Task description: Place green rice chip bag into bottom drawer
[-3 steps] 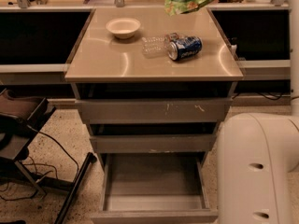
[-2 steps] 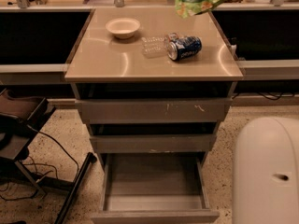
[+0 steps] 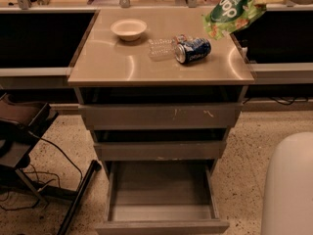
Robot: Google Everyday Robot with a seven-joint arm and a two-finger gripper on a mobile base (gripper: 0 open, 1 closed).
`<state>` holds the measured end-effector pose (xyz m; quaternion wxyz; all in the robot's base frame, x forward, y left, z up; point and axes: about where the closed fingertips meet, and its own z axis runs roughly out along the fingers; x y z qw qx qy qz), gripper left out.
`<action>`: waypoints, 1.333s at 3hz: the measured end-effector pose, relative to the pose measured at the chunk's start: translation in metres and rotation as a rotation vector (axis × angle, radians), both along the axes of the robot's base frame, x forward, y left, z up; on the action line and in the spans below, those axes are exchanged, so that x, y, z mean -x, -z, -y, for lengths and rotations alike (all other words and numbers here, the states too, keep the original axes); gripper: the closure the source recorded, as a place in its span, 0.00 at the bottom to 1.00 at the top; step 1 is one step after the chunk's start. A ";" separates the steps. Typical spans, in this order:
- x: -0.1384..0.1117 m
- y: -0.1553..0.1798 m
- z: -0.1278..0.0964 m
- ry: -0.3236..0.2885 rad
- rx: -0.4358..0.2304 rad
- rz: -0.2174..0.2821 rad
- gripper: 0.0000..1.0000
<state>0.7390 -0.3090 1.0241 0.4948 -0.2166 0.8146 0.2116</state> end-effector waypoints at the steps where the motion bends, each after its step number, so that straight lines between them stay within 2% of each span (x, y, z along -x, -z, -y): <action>1: 0.016 -0.001 -0.011 -0.046 -0.037 -0.047 1.00; 2: 0.077 -0.016 -0.027 -0.138 -0.128 -0.183 1.00; 3: 0.144 -0.044 -0.022 -0.148 -0.215 -0.265 1.00; 4: 0.150 -0.037 -0.026 -0.148 -0.216 -0.290 1.00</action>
Offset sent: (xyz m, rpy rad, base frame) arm -0.2121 0.0729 0.0177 0.2342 0.3683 0.2545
